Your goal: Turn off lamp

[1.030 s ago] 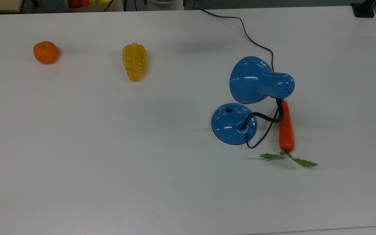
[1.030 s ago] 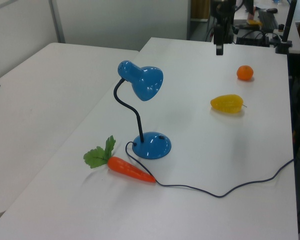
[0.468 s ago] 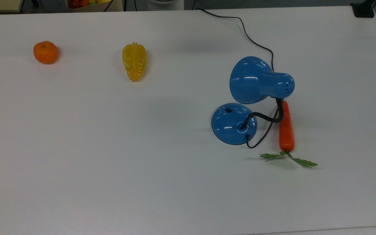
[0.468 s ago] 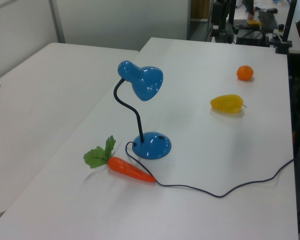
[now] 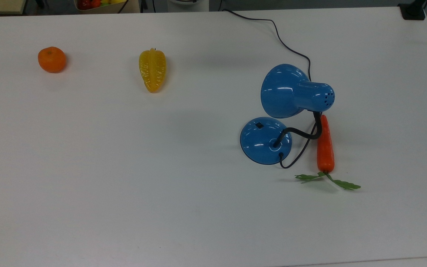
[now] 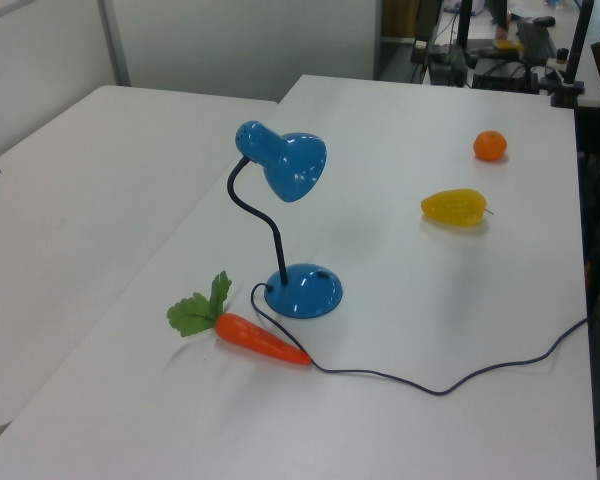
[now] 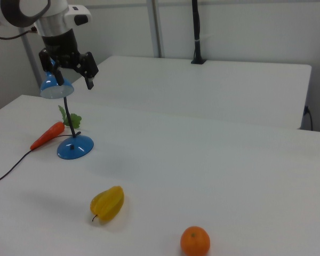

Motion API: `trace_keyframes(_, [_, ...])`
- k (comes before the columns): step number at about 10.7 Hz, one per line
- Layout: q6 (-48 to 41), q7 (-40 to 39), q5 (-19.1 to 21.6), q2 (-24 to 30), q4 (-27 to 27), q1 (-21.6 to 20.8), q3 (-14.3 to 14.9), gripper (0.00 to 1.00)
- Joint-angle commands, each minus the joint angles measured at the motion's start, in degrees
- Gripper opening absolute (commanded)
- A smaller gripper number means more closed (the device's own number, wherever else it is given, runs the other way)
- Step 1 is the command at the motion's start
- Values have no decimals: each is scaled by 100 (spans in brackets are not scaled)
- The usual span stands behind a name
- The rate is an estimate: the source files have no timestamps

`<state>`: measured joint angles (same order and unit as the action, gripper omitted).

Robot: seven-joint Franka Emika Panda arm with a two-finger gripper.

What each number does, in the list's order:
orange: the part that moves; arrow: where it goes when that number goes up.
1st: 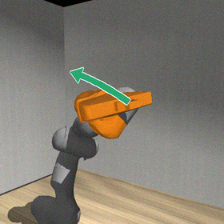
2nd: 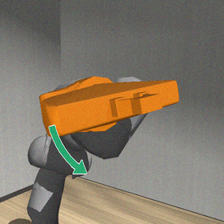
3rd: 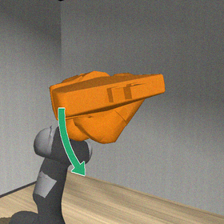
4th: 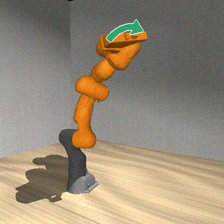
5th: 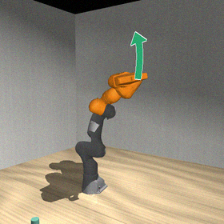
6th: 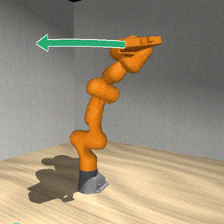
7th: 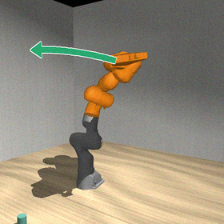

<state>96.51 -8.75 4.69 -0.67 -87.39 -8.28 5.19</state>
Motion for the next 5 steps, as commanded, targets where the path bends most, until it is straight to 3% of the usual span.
trace_keyframes(1, [254,-101,14,85,-191,-42,61,100])
trace_keyframes(5, [96,-83,23,111,-190,-51,44,100])
